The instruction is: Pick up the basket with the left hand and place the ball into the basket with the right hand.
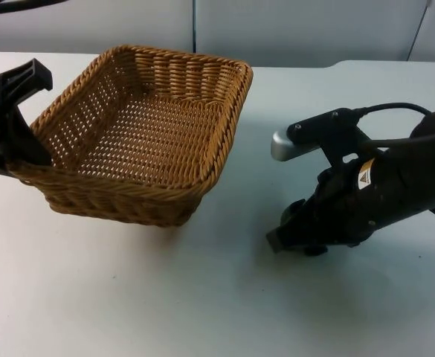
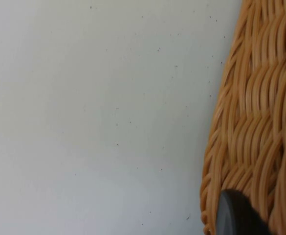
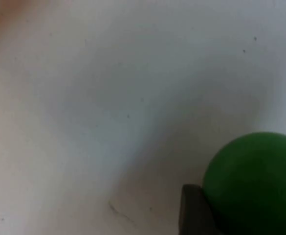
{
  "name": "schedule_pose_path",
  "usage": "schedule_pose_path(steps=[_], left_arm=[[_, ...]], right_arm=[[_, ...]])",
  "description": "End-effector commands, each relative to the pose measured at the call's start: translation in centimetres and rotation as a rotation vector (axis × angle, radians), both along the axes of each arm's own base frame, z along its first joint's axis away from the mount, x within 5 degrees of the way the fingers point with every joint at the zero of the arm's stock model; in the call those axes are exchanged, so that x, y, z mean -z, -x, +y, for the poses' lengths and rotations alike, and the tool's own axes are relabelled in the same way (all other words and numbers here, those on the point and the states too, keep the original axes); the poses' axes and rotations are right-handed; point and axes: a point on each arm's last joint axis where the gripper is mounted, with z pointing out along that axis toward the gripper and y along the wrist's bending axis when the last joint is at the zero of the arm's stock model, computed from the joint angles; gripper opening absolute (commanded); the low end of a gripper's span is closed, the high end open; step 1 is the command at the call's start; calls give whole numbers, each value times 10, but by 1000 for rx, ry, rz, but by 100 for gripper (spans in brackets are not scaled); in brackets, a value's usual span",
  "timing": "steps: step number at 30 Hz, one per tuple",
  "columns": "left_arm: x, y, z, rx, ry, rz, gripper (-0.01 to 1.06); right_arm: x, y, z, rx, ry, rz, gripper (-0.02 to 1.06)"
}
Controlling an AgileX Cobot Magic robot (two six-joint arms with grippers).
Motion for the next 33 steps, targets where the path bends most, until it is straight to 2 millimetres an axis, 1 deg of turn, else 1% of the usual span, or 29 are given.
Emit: schedule_pose_path(steps=[1,4,6,7,8,9,11,12,15,17,18,20,22,23,25,26,27,28,30,32,33], left_arm=[[-7,-2,0,-17,16,-25,0],[-7,-2,0,-17,16,-25,0],[-7,-2,0,-17,16,-25,0],[-7,-2,0,-17,16,-25,0],[-7,-2,0,-17,16,-25,0],[-7,-2,0,-17,16,-25,0],[-7,-2,0,-17,16,-25,0],[-7,-2,0,-17,16,-25,0],[-7,-2,0,-17,16,-25,0],[-7,-2,0,-17,16,-25,0],[-7,-2,0,-17,16,-25,0],[-7,-2,0,-17,16,-25,0],[-7,-2,0,-17,16,-25,0],[-7,-2,0,-17,16,-25,0],[-7,-2,0,-17,16,-25,0],[-7,-2,0,-17,16,-25,0],[-7,-2,0,-18,15,-26,0],[-7,-2,0,-18,15,-26,0],[-7,-2,0,-18,15,-26,0],[-7,-2,0,-19,14,-28,0],[-7,-2,0,-19,14,-28,0]], right_arm=[[-2,0,5,-18,-9,-22,15],[-2,0,5,-25,-4,-20,15],[-11,-1,5,-36,-12,-45,15],[-11,-1,5,-36,-12,-45,15],[-17,-2,4,-42,-17,-69,15],[-25,-5,2,-38,-26,-94,15],[-47,-14,-2,-34,-41,-148,15],[-47,-14,-2,-34,-41,-148,15],[-83,-30,-8,-29,-46,-213,15],[-108,-39,-8,-34,-45,-256,15],[-108,-39,-8,-34,-45,-256,15],[-133,-46,-5,-47,-35,-302,15],[-155,-53,0,-41,-41,-324,15],[-155,-53,0,-41,-41,-324,15],[-173,-56,11,-57,-45,-333,15],[-185,-55,21,-74,-58,-346,15],[-188,-55,27,-83,-64,-348,15],[-188,-55,27,-83,-64,-348,15],[-192,-57,40,-102,-77,-352,15],[-186,-60,55,-119,-86,-335,15],[-186,-60,55,-119,-86,-335,15]])
